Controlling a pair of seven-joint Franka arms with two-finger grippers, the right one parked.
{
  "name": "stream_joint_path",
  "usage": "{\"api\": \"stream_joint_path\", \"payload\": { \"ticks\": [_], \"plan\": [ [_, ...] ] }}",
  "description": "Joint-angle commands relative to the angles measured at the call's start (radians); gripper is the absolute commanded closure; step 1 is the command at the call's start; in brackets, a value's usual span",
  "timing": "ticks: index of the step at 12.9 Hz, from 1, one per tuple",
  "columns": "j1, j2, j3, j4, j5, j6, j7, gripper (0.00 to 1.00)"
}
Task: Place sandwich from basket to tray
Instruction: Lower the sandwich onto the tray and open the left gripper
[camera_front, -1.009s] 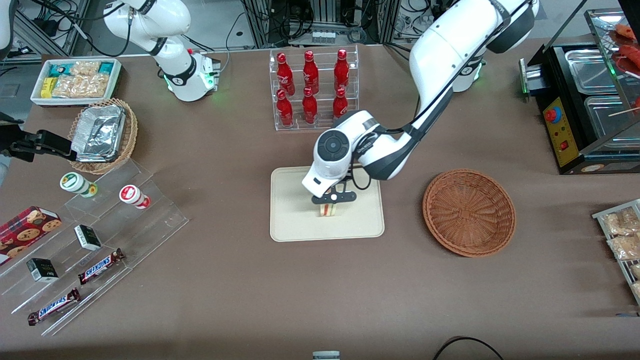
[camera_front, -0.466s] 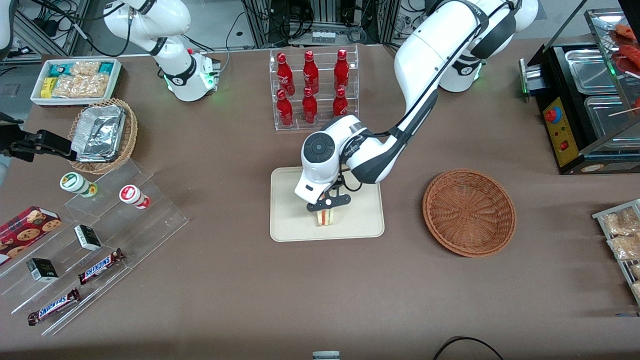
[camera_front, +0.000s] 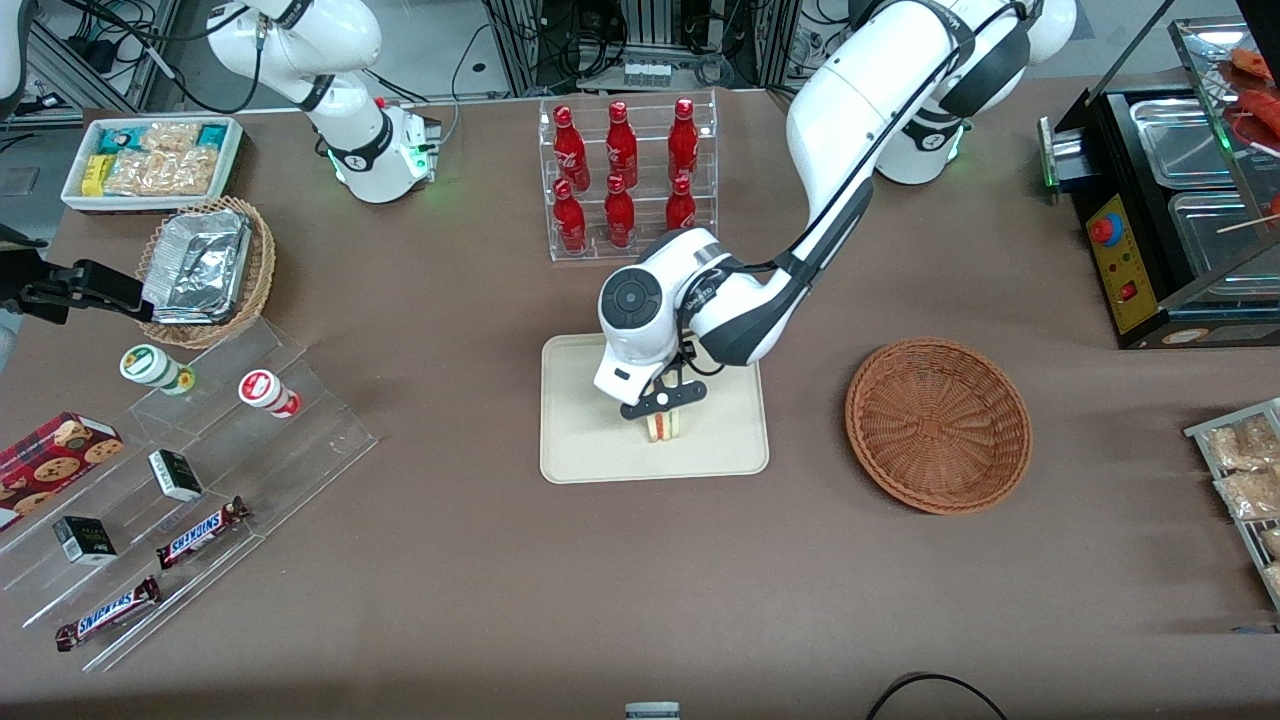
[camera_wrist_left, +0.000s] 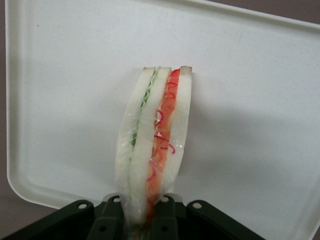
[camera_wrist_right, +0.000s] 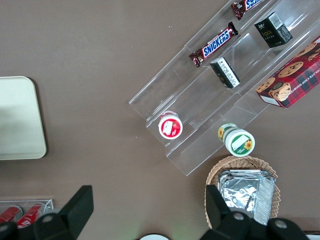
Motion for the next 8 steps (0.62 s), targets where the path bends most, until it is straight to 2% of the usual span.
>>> {"api": "stream_joint_path", "payload": {
  "ticks": [1,4,5,6,8],
  "plan": [
    [-0.021,0.043,0.013,0.060,0.015,-0.023,-0.073,1.00],
    [-0.028,0.056,0.013,0.062,0.020,-0.022,-0.090,1.00],
    [-0.027,0.056,0.015,0.062,0.019,-0.022,-0.083,0.30],
    [-0.025,0.051,0.015,0.063,0.019,-0.022,-0.081,0.00],
    [-0.015,0.037,0.013,0.088,0.014,-0.041,-0.081,0.00]
  ]
}}
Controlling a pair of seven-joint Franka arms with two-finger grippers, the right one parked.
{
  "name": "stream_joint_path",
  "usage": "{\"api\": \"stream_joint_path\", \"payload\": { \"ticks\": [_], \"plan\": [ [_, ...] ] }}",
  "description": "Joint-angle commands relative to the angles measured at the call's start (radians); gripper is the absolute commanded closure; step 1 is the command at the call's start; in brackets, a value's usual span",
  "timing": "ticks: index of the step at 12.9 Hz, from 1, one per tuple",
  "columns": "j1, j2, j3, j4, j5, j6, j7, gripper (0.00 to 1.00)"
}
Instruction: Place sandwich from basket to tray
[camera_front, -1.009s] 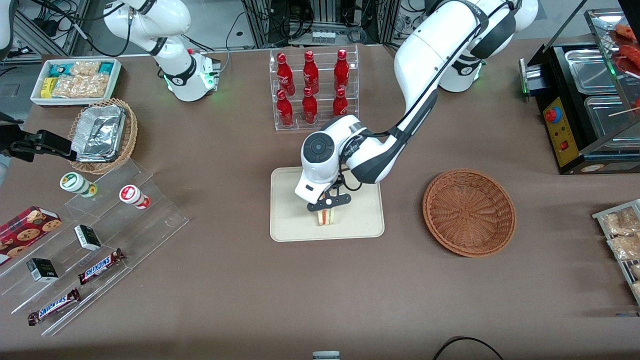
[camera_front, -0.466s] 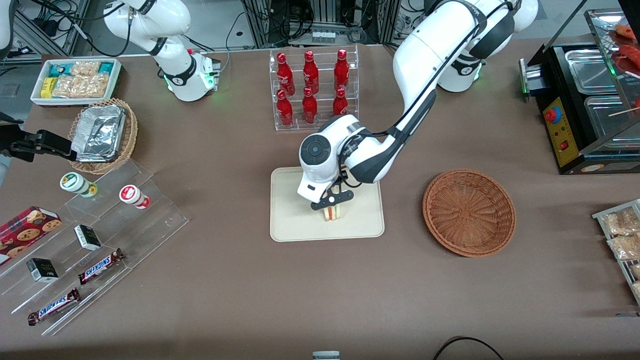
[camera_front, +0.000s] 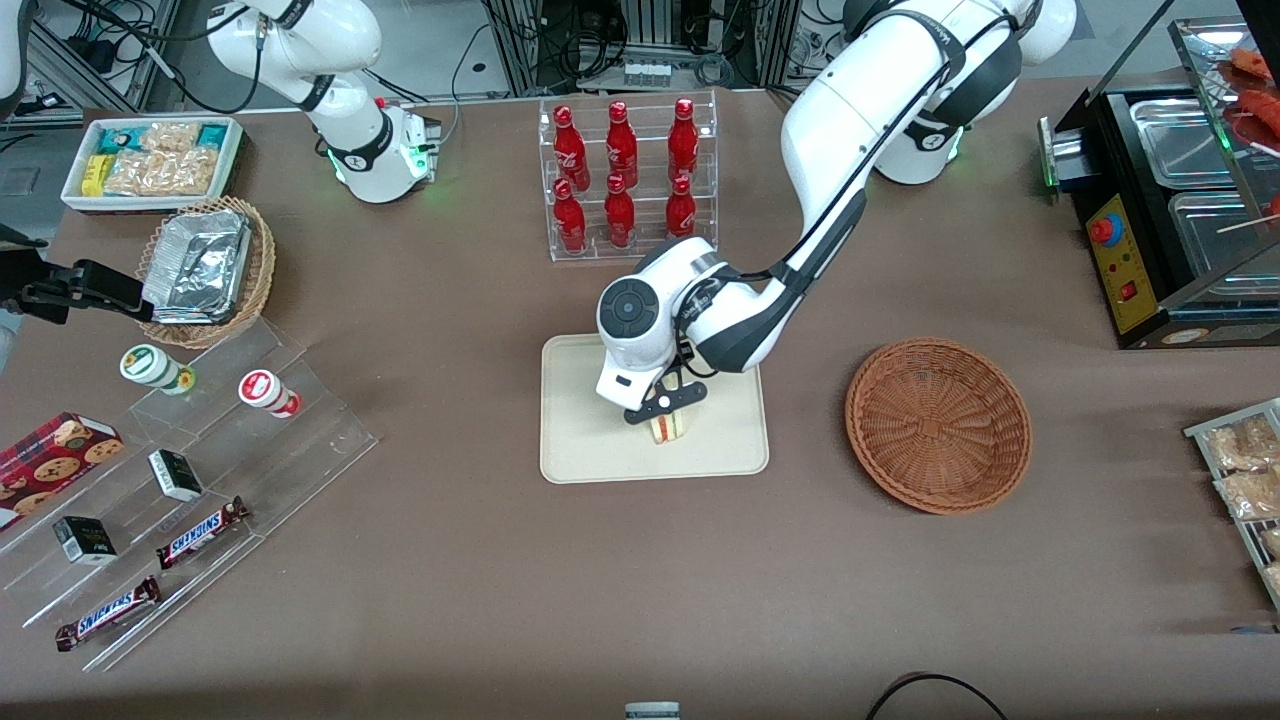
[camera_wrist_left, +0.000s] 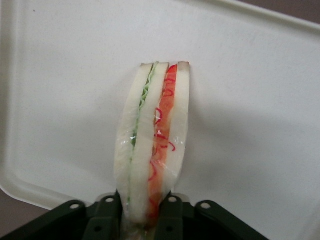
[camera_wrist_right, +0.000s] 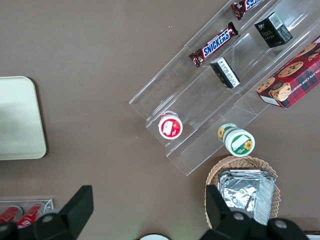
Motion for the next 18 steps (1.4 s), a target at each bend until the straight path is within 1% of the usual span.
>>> {"api": "stream_joint_path", "payload": {
  "ticks": [1,3,4,5,6,7,8,9,10,11,12,13,15,18],
  "plan": [
    [0.002,-0.009,0.009,0.065,0.014,-0.066,-0.004,0.00],
    [0.024,-0.033,0.003,0.098,-0.003,-0.123,0.076,0.00],
    [0.025,-0.039,0.003,0.132,-0.018,-0.161,0.084,0.00],
    [0.027,-0.053,0.003,0.153,-0.019,-0.203,0.111,0.00],
    [0.036,-0.093,0.005,0.154,-0.023,-0.238,0.177,0.00],
    [0.069,-0.133,0.003,0.154,-0.052,-0.259,0.235,0.00],
    [0.108,-0.171,0.003,0.154,-0.107,-0.290,0.286,0.00],
    [0.137,-0.205,0.005,0.154,-0.139,-0.322,0.341,0.00],
    [0.178,-0.235,0.003,0.149,-0.155,-0.348,0.410,0.00],
    [0.201,-0.266,0.005,0.138,-0.157,-0.388,0.478,0.00],
    [0.212,-0.306,0.011,0.106,-0.146,-0.405,0.487,0.00],
    [0.249,-0.341,0.012,0.077,-0.141,-0.413,0.487,0.00],
    [0.361,-0.412,0.003,0.008,-0.149,-0.424,0.530,0.00],
    [0.467,-0.512,0.008,-0.093,-0.155,-0.438,0.737,0.00]
  ]
}}
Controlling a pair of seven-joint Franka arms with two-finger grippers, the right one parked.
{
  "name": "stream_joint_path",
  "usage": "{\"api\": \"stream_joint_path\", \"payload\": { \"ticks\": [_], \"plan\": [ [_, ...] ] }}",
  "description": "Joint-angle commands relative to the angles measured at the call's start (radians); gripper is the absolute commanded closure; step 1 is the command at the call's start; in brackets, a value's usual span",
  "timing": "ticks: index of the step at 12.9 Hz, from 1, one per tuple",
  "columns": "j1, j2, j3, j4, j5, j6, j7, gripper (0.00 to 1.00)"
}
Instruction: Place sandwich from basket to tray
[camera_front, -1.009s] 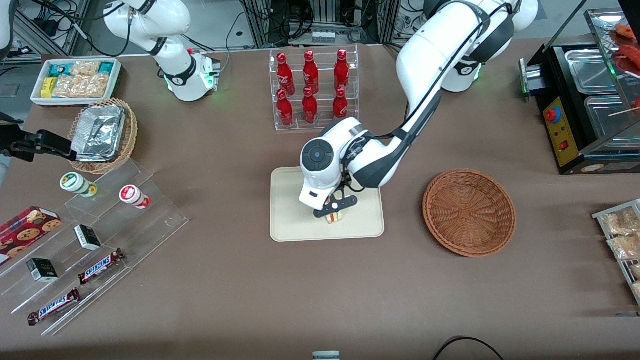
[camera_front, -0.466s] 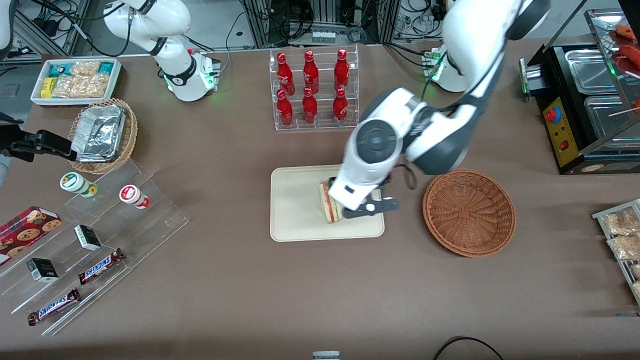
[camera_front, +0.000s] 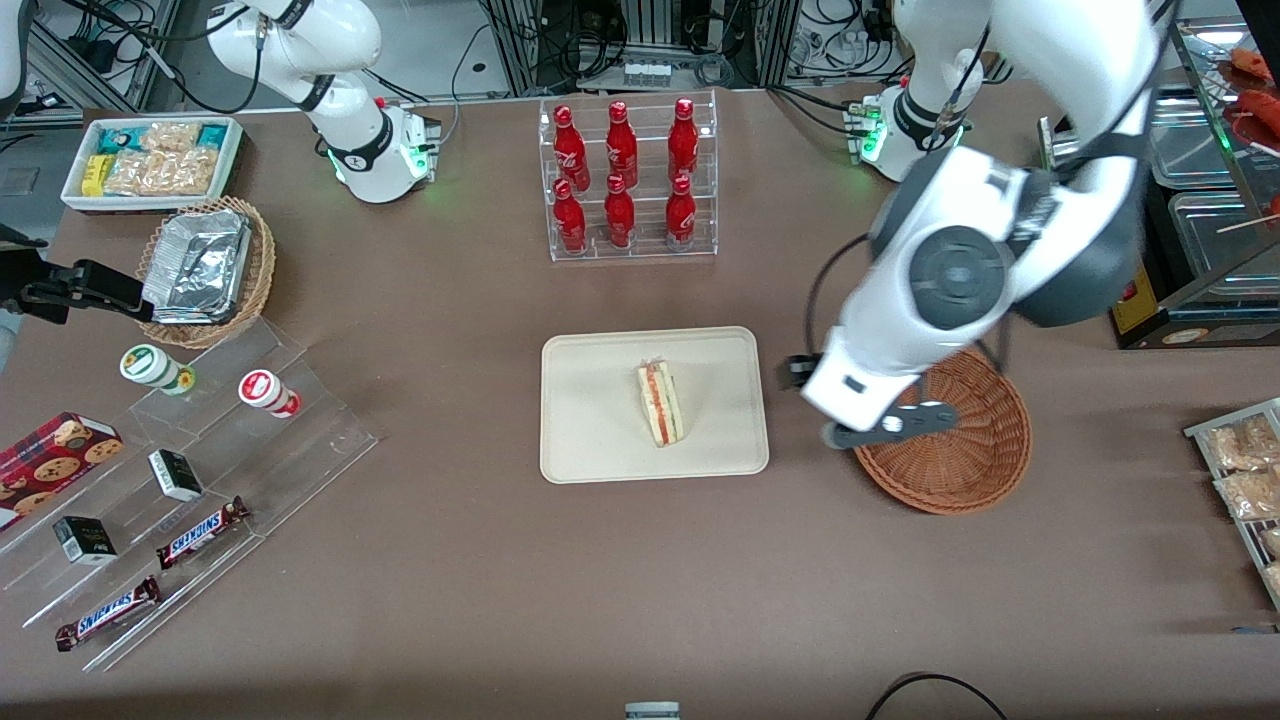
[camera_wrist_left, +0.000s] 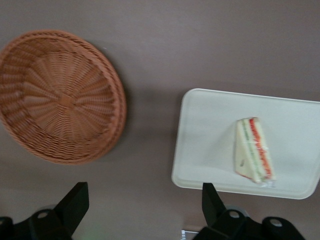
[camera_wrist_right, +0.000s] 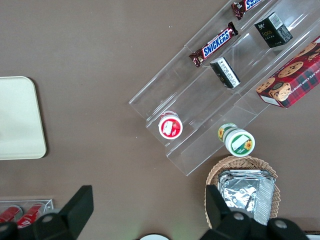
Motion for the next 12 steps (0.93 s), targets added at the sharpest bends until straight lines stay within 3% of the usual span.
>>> {"api": "stream_joint_path", "payload": {
  "ticks": [1,7,12],
  "plan": [
    [0.092,-0.134,-0.007,-0.148,-0.020,0.000,0.133,0.00],
    [0.196,-0.245,-0.001,-0.223,-0.027,-0.020,0.264,0.00],
    [0.178,-0.372,0.131,-0.285,-0.043,-0.092,0.442,0.00]
  ]
}}
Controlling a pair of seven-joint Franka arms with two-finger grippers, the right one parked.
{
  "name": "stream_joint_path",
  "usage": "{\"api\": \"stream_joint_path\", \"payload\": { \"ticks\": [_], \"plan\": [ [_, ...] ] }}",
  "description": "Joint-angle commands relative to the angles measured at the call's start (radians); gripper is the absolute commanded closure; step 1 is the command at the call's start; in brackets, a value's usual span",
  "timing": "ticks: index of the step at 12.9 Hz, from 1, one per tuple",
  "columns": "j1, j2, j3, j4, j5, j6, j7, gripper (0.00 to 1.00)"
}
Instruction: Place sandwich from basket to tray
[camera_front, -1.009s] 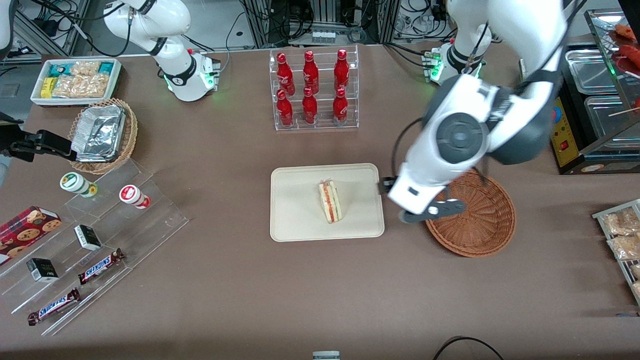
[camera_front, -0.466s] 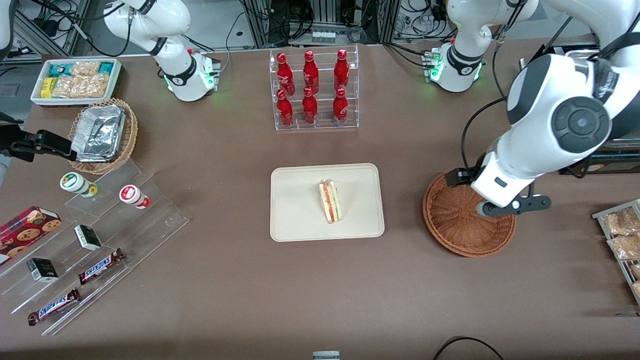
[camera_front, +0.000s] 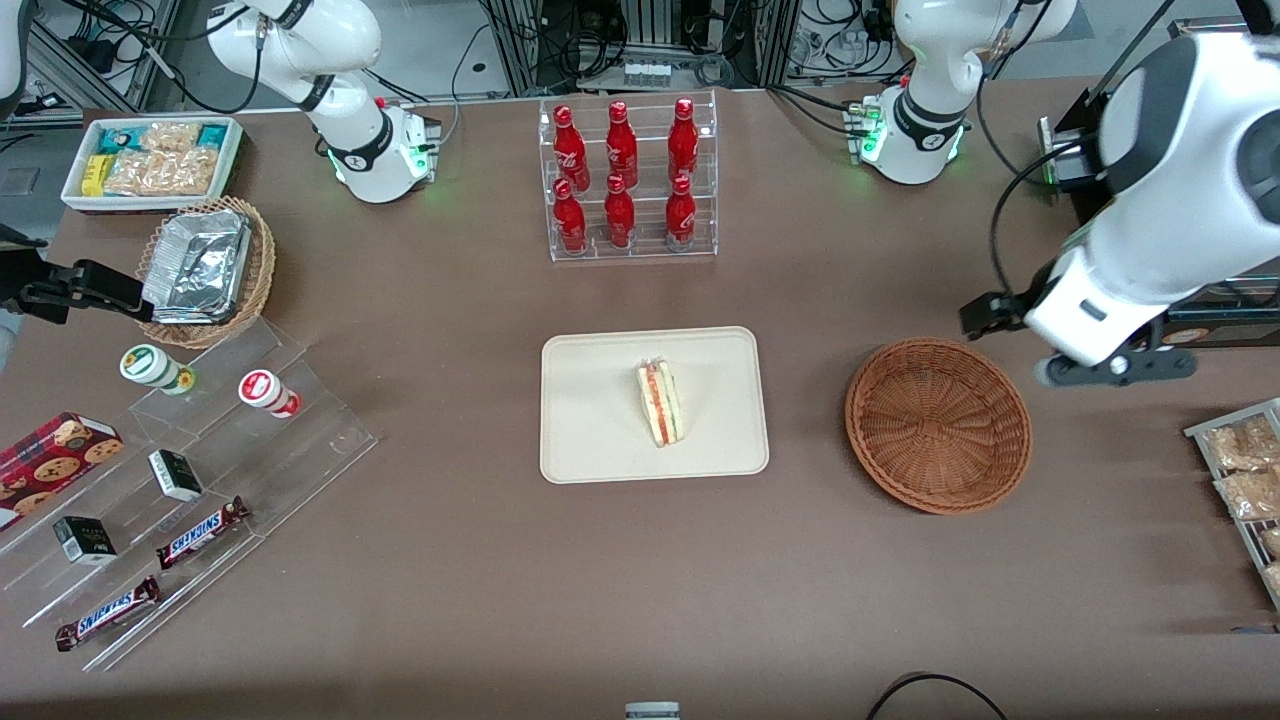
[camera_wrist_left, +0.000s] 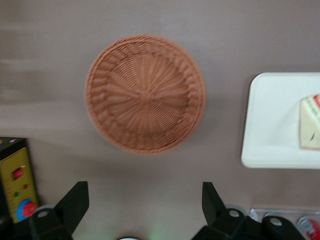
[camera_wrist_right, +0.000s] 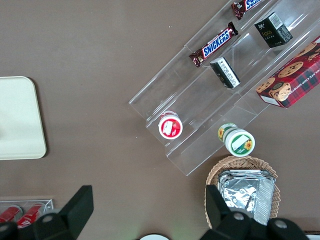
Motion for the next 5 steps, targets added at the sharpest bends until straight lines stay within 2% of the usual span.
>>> {"api": "stream_joint_path", "payload": {
  "ticks": [1,5],
  "plan": [
    [-0.015,-0.077,0.063,-0.040,-0.019,-0.057,0.106,0.00],
    [-0.035,-0.105,0.134,-0.017,-0.019,-0.111,0.200,0.00]
  ]
}}
